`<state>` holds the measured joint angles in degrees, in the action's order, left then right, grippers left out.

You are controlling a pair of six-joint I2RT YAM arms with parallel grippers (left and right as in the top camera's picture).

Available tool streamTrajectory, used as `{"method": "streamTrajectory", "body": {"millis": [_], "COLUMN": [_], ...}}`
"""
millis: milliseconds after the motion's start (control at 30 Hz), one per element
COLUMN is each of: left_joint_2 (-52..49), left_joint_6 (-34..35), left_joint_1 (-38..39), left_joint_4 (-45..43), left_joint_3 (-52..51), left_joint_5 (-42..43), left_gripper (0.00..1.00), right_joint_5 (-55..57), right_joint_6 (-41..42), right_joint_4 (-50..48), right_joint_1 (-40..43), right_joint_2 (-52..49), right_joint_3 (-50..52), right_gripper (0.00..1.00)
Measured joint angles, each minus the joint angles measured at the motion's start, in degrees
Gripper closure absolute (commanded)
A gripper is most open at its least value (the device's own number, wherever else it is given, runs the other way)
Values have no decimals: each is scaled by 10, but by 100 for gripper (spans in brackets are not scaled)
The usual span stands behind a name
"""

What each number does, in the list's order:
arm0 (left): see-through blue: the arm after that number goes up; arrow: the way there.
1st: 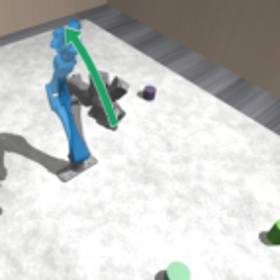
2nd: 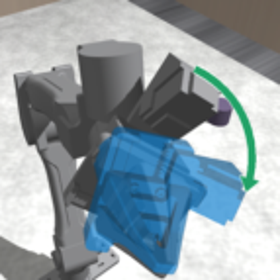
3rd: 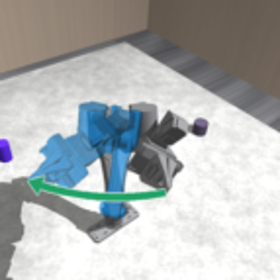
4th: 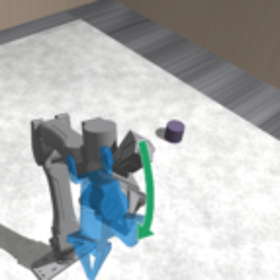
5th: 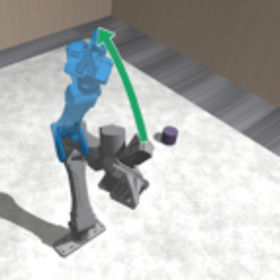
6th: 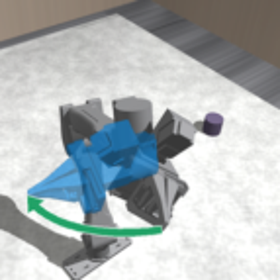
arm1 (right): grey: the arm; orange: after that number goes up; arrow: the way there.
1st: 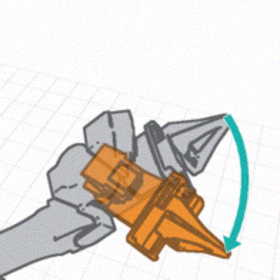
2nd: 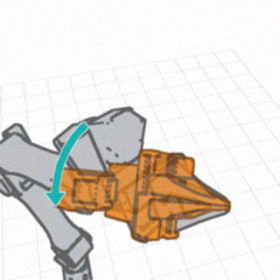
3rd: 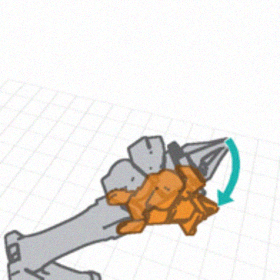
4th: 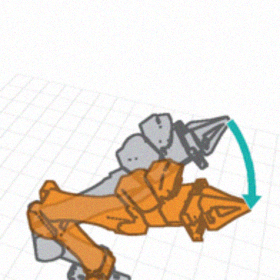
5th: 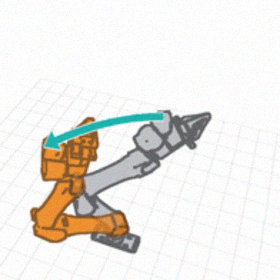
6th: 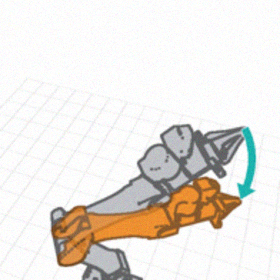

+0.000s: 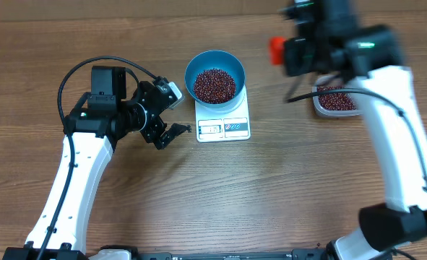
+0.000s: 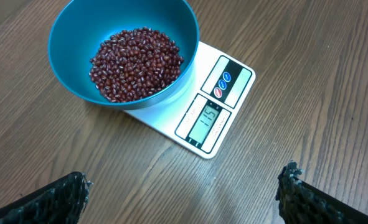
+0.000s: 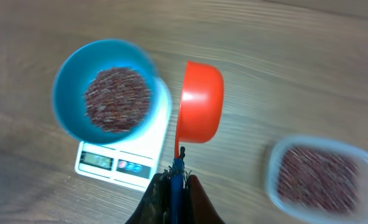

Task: Scoop item into bowl and weigh 150g on scale
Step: 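Move the empty scoop with right gripper back to the bean tub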

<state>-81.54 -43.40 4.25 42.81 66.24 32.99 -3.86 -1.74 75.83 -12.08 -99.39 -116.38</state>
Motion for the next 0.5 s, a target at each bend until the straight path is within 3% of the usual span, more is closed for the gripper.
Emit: {"method": "streamTrajectory", "body": {"millis": [200,500], "left_joint_2": [0,0], "left_joint_6": [0,0], "left_joint_1": [0,0], "left_joint_4": [0,0], "left_joint_3": [0,0], "left_joint_5": [0,0], "left_gripper": [0,0], "right_joint_5": [-37,-45], "right_joint_6": [-3,-13], "right_joint_4": [63,43], "right_joint_1": [142,256], "right_joint_2": [14,12], "right_joint_3": [-2,70], "right_gripper": [96,96]}}
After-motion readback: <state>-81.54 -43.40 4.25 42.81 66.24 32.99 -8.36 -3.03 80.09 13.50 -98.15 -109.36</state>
